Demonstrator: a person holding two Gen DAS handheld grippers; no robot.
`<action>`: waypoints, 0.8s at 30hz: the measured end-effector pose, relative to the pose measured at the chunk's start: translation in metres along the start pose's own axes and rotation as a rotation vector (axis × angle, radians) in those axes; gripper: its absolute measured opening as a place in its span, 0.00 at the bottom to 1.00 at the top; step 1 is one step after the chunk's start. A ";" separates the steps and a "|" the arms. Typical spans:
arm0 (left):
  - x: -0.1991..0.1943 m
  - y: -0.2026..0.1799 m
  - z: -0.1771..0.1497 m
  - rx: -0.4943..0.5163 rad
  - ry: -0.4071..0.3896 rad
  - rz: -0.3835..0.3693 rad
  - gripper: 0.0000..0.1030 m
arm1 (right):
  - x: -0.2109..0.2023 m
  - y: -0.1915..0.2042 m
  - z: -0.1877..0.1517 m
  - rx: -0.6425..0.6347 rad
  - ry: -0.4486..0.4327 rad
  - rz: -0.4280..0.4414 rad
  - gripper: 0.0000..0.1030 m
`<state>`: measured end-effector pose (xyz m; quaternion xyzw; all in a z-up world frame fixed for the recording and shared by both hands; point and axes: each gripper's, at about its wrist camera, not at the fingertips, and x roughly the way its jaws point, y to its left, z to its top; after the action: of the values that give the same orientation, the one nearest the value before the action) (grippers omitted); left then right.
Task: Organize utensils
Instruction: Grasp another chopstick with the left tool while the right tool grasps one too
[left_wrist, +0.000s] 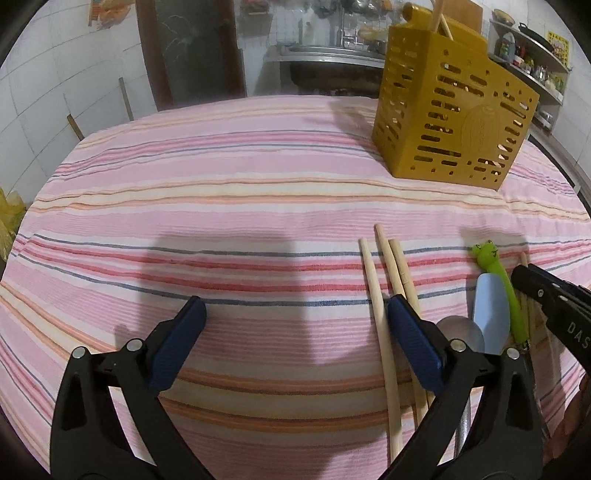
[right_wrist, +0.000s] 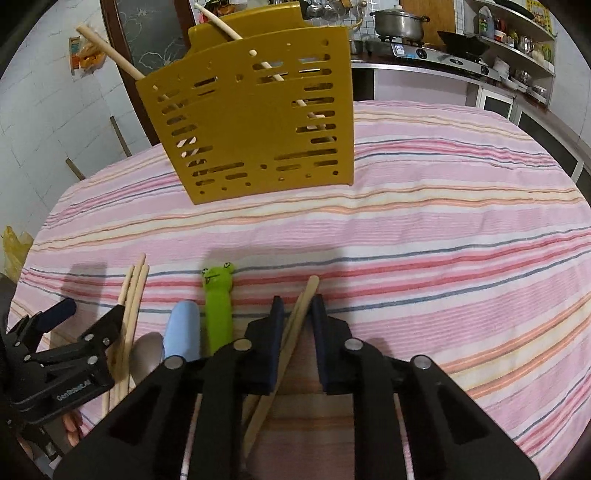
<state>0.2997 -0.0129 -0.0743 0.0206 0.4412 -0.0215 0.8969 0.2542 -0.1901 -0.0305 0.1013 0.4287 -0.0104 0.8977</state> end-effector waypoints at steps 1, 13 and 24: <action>0.001 -0.001 0.001 0.002 0.002 0.000 0.90 | -0.002 0.001 -0.002 0.002 0.001 0.005 0.12; -0.001 -0.022 0.010 0.042 0.021 -0.058 0.48 | -0.011 -0.008 0.014 -0.064 0.009 -0.053 0.10; 0.011 -0.017 0.026 -0.039 0.050 -0.097 0.23 | -0.016 -0.022 0.014 -0.029 -0.031 -0.068 0.10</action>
<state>0.3257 -0.0316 -0.0673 -0.0176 0.4643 -0.0559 0.8838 0.2522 -0.2151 -0.0135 0.0733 0.4179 -0.0363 0.9048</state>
